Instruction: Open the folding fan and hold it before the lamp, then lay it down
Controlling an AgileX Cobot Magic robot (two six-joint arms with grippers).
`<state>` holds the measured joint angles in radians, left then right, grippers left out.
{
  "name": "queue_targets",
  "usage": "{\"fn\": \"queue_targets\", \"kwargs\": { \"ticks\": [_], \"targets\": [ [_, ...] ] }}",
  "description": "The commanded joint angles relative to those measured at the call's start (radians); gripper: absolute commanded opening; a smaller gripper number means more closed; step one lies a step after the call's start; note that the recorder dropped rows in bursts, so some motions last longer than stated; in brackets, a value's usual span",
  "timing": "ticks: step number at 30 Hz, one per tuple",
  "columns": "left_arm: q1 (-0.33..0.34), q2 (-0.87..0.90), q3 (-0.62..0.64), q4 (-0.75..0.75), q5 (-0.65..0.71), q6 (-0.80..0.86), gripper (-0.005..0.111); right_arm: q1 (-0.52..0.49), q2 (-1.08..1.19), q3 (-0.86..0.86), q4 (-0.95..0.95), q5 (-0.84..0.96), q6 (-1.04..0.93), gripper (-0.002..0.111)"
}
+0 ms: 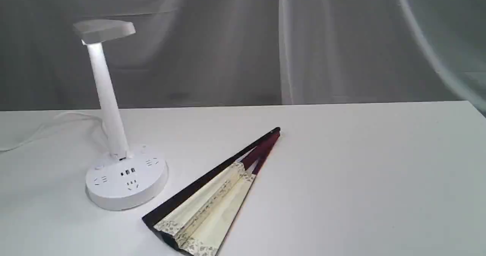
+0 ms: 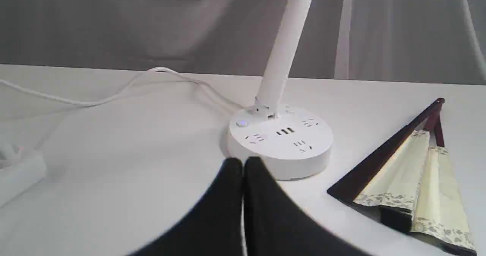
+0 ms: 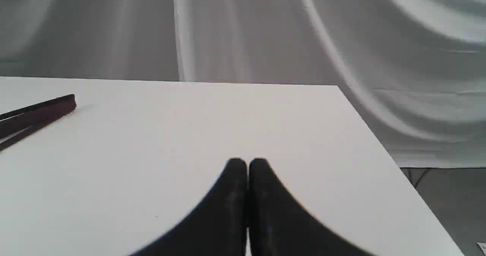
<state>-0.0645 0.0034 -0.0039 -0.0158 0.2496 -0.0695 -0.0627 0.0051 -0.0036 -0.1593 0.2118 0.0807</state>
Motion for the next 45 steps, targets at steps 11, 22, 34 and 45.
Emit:
{"fn": "queue_targets", "kwargs": {
  "ticks": [11,22,34,45],
  "targets": [
    [0.003,-0.003,0.004,-0.004,-0.046,-0.017,0.0,-0.006,-0.005,0.004,0.007,-0.026,0.0,0.0],
    [0.003,-0.003,-0.094,0.0,-0.034,-0.061,0.0,-0.006,-0.005,-0.008,0.034,-0.156,0.002,0.0],
    [0.003,-0.003,-0.336,0.0,0.182,-0.062,0.0,-0.006,-0.005,-0.215,0.071,0.009,0.002,0.0],
    [0.003,-0.003,-0.512,0.0,0.389,-0.053,0.0,-0.006,0.024,-0.334,0.087,0.226,0.002,0.0]
  ]
}}
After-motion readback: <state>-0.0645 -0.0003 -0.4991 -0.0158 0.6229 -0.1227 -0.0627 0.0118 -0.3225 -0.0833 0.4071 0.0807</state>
